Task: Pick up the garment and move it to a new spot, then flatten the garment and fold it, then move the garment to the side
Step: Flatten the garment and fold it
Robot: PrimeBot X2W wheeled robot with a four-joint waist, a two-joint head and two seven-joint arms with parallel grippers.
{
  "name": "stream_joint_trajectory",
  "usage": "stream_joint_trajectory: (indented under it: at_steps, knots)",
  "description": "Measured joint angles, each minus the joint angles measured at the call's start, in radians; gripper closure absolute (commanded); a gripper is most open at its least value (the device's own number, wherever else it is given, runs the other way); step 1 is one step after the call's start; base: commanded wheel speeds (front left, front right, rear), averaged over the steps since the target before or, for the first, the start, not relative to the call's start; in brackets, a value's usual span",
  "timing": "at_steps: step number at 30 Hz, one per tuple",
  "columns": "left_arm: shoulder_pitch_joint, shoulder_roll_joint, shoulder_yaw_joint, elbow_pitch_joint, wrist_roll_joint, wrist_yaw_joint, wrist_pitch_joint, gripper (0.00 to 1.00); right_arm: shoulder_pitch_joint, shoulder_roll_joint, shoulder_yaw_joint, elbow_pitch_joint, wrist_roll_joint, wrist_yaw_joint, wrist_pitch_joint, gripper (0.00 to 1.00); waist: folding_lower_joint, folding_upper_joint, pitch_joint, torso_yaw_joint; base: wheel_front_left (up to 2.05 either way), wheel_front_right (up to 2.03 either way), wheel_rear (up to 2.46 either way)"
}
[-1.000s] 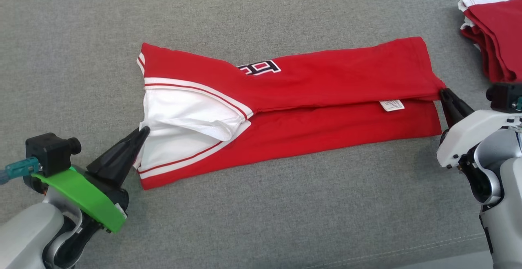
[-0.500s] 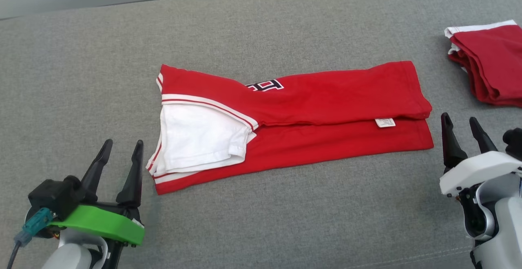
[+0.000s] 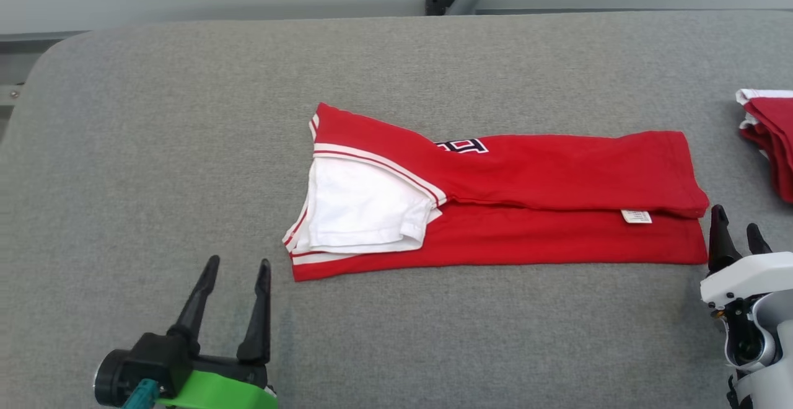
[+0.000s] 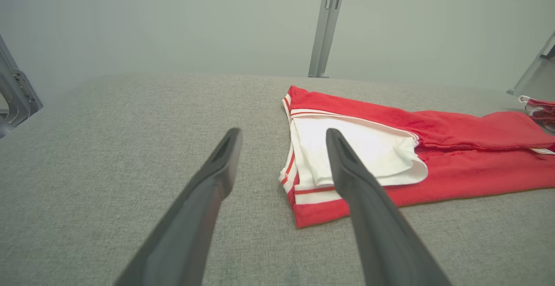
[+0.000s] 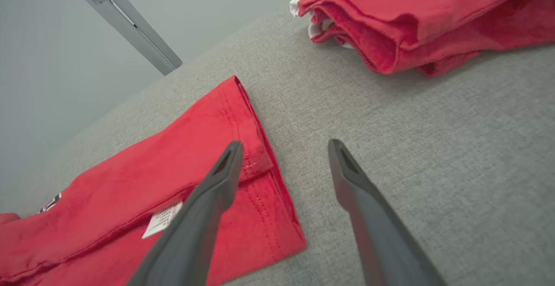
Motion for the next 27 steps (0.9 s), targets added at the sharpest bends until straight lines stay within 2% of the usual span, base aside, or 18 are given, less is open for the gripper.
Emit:
stream_joint_trajectory:
  at_steps: [10, 17, 20, 22, 23, 24, 25, 26, 27]
  knots:
    - [0.02, -0.075, 0.027, 0.024, 0.116, -0.07, 0.0, 0.0, -0.104, -0.009, -0.016, 0.212, 0.003, 0.0, 0.028, 0.0, 0.0, 0.0, -0.003, 0.087, 0.0, 0.0, 0.0]
    - [0.016, -0.094, 0.06, 0.026, 0.143, -0.097, 0.0, 0.0, -0.15, -0.036, -0.026, 0.327, -0.111, 0.001, 0.011, 0.0, 0.0, 0.0, -0.007, 0.09, 0.0, 0.0, 0.0]
    - [0.016, -0.1, 0.063, 0.026, 0.15, -0.106, 0.0, 0.0, -0.181, -0.035, -0.04, 0.377, -0.152, 0.001, 0.037, 0.0, 0.0, 0.0, -0.012, 0.081, 0.0, 0.0, 0.0]
    - [0.016, -0.104, 0.064, 0.027, 0.154, -0.113, 0.0, 0.0, -0.204, -0.035, -0.051, 0.411, -0.171, 0.001, 0.074, 0.21, 0.0, 0.0, -0.016, 0.075, 0.0, 0.0, 0.0]
    - [0.016, -0.106, 0.063, 0.027, 0.156, -0.114, 0.0, 0.0, -0.215, -0.035, -0.054, 0.424, -0.18, 0.001, 0.088, 0.21, 0.0, 0.0, -0.018, 0.073, 0.0, 0.0, 0.0]
    - [0.016, -0.108, 0.062, 0.027, 0.156, -0.115, 0.0, 0.0, -0.222, -0.036, -0.056, 0.432, -0.19, 0.001, 0.096, 0.37, 0.0, 0.0, -0.02, 0.071, 0.0, 0.0, 0.0]
    - [0.016, -0.11, 0.062, 0.027, 0.158, -0.116, 0.0, 0.0, -0.227, -0.035, -0.059, 0.439, -0.197, 0.001, 0.099, 0.57, 0.0, 0.0, -0.022, 0.07, 0.0, 0.0, 0.0]
    - [0.016, -0.111, 0.061, 0.027, 0.161, -0.118, 0.0, 0.0, -0.232, -0.032, -0.062, 0.447, -0.201, 0.001, 0.1, 0.69, 0.0, 0.0, -0.024, 0.068, 0.0, 0.0, 0.0]
    - [0.016, -0.112, 0.06, 0.027, 0.164, -0.12, 0.0, 0.0, -0.237, -0.029, -0.063, 0.453, -0.205, 0.001, 0.104, 0.89, 0.0, 0.0, -0.025, 0.067, 0.0, 0.0, 0.0]
